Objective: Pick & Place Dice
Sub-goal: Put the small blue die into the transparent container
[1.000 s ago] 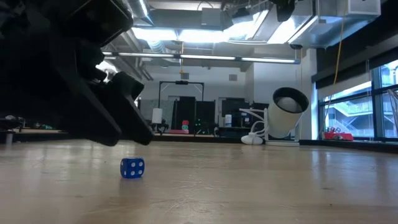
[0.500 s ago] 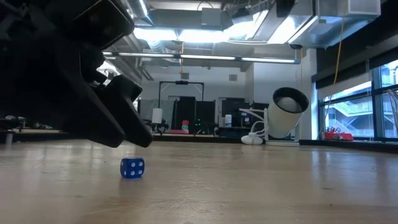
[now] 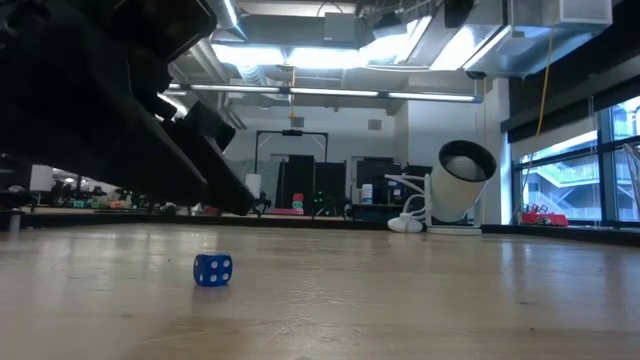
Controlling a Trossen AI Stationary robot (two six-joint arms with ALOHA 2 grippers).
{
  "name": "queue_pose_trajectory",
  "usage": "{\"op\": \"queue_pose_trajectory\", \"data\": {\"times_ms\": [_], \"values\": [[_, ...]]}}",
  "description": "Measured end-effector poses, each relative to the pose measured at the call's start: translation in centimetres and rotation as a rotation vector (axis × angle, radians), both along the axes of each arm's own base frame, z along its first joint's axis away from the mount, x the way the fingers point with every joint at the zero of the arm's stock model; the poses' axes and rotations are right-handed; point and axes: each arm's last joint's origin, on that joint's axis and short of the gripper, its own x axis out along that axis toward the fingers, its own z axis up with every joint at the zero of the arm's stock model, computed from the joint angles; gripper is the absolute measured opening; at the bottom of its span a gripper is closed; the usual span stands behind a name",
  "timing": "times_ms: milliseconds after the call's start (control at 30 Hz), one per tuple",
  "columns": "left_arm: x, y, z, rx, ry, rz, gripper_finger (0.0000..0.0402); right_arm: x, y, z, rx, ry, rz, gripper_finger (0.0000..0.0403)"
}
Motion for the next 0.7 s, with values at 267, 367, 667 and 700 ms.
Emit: {"op": "queue_pose_trajectory", "data": {"times_ms": [267,367,667,700], "values": [[0.32,0.39,0.18,-0.039,-0.01,0.031,0.0196,0.0,0.01,-0.01,0.002,0.001,0.0,0.0094],[0.41,0.48,0.25,-0.043,-0.017,0.038,0.0196,-0.02,0.09,-0.01,0.002,0.001,0.004,0.0094],[0.4,0.55,0.2,-0.014,-0.022,0.051,0.0194,-0.07,0.41,-0.01,0.002,0.001,0.018,0.0094],[0.35,0.5,0.16,-0.003,-0.02,0.043,0.0194,-0.07,0.41,-0.01,0.001,0.001,0.018,0.0094]]}}
